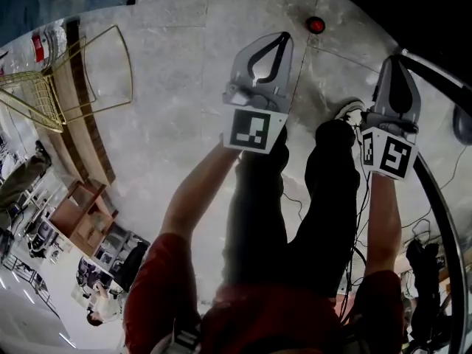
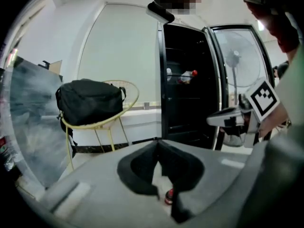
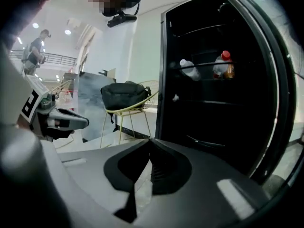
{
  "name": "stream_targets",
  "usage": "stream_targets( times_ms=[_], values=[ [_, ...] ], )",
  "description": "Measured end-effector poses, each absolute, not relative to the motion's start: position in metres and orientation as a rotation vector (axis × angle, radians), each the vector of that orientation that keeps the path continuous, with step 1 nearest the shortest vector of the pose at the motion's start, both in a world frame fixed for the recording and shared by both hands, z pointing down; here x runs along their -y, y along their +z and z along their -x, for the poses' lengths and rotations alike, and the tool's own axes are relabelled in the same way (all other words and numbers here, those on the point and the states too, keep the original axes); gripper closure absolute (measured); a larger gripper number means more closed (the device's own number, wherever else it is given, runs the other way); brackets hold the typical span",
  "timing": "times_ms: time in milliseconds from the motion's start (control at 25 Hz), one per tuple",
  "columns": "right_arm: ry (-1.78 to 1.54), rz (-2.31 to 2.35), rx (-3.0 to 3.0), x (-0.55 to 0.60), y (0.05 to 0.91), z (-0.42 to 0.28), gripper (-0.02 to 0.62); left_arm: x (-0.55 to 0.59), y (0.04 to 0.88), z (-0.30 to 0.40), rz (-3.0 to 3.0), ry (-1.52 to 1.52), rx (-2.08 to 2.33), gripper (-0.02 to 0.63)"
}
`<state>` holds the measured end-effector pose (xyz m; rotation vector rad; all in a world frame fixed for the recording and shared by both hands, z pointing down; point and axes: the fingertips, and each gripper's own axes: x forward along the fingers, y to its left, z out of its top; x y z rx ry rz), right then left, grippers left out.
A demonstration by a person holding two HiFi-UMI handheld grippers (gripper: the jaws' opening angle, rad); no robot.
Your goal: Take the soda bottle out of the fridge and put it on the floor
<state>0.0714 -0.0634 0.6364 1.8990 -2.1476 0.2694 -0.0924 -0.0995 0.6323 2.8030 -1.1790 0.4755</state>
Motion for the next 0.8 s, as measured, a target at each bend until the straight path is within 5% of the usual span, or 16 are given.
stream_targets(
  times_ms=[800],
  values=[
    [0.465,-2.118,2.113,-0.004,0.213,-0.112,0.594,0.060,0.194,0.063,-2.760,0.345,1.262,0.606]
  ],
)
